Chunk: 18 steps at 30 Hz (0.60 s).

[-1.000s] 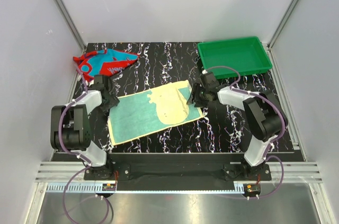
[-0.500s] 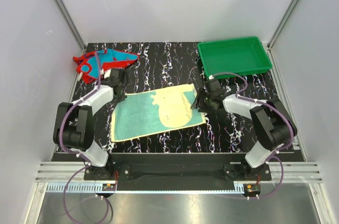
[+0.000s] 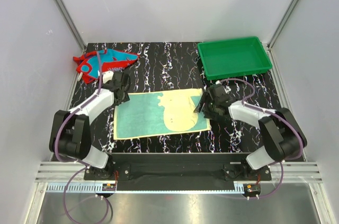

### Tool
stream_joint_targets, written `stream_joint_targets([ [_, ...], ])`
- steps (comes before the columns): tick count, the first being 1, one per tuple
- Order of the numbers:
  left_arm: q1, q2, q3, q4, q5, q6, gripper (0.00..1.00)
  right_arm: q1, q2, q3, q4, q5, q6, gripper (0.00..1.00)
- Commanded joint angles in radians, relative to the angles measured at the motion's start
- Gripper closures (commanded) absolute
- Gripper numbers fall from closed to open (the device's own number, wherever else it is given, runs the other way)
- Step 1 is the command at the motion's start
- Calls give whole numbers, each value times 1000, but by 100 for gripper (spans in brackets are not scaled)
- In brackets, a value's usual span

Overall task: Roll the towels
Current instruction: Fold the towel

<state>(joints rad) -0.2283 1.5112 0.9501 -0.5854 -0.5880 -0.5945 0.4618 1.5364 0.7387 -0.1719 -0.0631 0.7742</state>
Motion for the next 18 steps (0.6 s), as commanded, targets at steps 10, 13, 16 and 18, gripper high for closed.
stream_joint_targets([
  [10, 17, 36, -5, 174, 180, 45, 1, 0, -272, -159, -339, 123, 108, 29],
  [13, 18, 98, 55, 154, 180, 48, 1, 0, -317, -130, -388, 149, 87, 29],
  [16, 15, 93, 64, 137, 224, 33, 1, 0, -337, -81, -417, 175, 45, 27],
  [18, 14, 11, 4, 160, 250, 21, 1, 0, -334, -35, -429, 181, 17, 25],
])
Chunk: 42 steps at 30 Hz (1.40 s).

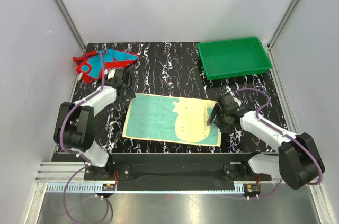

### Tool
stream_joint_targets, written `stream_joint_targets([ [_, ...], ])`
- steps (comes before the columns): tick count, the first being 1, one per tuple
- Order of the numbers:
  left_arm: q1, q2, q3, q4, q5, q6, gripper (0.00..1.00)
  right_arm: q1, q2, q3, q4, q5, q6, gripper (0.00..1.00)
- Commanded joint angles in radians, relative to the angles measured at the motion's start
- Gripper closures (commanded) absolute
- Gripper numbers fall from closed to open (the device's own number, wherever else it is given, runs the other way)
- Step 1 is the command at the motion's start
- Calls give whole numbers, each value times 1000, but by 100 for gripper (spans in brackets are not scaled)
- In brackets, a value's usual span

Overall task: Roll the towels
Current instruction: Fold the towel

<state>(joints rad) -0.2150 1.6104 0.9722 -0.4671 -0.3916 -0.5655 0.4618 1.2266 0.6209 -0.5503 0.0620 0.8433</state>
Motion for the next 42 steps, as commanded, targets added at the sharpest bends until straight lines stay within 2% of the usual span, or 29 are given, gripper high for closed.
stream_joint_targets([
  [1, -1, -122, -41, 50, 77, -20, 1, 0, -18, 97, -54, 59, -73, 23],
  [3, -1, -226, -120, 59, 106, -36, 1, 0, -3, 135, -50, 64, -91, 18],
  [4, -1, -262, -153, 73, 167, -43, 1, -2, 23, 148, -48, 68, -107, 18],
  [11, -7, -527, -438, 119, 333, -109, 1, 0, 186, 214, 15, 75, -124, 17],
  [14, -24, -599, -504, 142, 378, -134, 1, -3, 295, 258, 52, 79, -141, 19],
  [19, -50, -665, -543, 121, 387, -143, 1, -18, 462, 342, 64, 84, -182, 20],
  [25, -52, -695, -567, 96, 384, -146, 1, -55, 533, 424, 41, 102, -210, 21],
  [28, -52, -687, -579, 93, 381, -161, 1, -55, 516, 435, 20, 93, -202, 23],
  [33, -52, -708, -602, 82, 332, -200, 7, -55, 438, 401, -45, 169, -196, 22],
  [36, -53, -716, -621, 64, 327, -227, 11, -54, 322, 382, -75, 202, -190, 23],
  [42, -75, -747, -661, 36, 298, -287, 11, -54, 131, 381, -132, 197, -174, 23],
])
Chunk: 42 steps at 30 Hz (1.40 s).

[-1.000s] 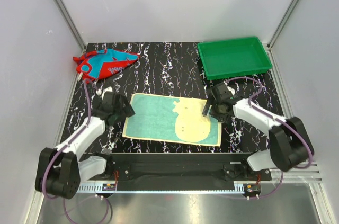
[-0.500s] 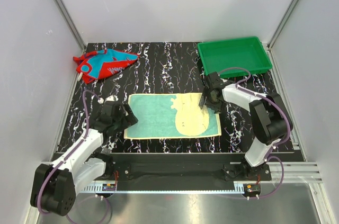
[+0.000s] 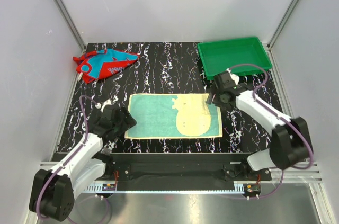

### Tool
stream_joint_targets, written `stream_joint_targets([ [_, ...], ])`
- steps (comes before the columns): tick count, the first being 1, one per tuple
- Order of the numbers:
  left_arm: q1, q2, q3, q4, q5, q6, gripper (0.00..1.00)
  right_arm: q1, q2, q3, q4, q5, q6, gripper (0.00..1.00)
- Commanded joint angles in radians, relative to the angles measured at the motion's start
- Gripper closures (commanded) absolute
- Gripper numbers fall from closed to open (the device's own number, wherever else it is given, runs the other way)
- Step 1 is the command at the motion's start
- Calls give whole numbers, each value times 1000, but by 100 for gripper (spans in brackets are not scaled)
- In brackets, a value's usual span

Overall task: Roll the towels
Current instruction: Fold the towel

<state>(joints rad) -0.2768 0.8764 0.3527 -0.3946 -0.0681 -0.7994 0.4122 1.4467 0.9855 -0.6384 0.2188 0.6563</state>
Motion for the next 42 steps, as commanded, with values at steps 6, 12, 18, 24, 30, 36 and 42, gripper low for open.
stream_joint_targets([
  [6, -71, -45, -41, -81, -53, -83, 14, -4, -186, 21, -113, 40, 2, 23],
  [12, -114, -21, -12, -119, -81, -84, 25, -6, -279, -57, -112, 39, 17, 22],
  [18, -130, 36, 9, -95, -70, -70, 67, -4, -319, -94, -124, 8, 29, 22],
  [24, -133, 24, 28, -104, -71, -52, 85, -6, -371, -162, -124, -19, 98, 23],
  [30, -133, 55, 89, -141, -81, -11, 89, -3, -390, -303, -99, -42, 230, 27],
  [36, -133, 61, 104, -133, -72, 6, 85, -3, -425, -404, -77, -44, 293, 34],
  [42, -133, 73, 101, -124, -70, 26, 84, -3, -342, -427, -4, -64, 284, 47],
])
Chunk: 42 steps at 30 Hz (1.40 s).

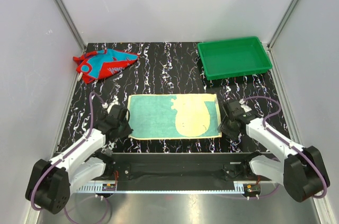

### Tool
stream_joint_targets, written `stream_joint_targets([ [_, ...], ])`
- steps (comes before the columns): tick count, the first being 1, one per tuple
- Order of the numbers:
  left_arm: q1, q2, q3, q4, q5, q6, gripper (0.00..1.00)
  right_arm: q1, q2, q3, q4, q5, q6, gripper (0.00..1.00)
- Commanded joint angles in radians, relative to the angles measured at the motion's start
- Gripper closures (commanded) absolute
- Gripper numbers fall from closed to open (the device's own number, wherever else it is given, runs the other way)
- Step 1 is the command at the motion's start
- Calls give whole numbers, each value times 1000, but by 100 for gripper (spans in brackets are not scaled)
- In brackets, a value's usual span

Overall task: Roll the towels
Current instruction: Fold the towel

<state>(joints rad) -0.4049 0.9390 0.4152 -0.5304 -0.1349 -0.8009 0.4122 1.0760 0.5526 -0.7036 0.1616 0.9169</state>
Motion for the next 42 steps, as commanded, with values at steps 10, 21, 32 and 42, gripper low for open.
stream_joint_targets([
  [10, -5, 26, 39, 41, 15, 35, 83, -3, 134, 33, 113, -40, -3, 56],
  [21, -5, 21, 60, 10, 14, 42, 84, -3, 73, 38, 49, -19, -3, 94],
  [32, -3, 139, 232, -16, 46, 71, 84, -4, 107, 214, -48, 32, -56, 95],
  [42, 23, 299, 454, -89, 20, 127, 84, -18, 275, 441, -71, 130, -147, 95],
])
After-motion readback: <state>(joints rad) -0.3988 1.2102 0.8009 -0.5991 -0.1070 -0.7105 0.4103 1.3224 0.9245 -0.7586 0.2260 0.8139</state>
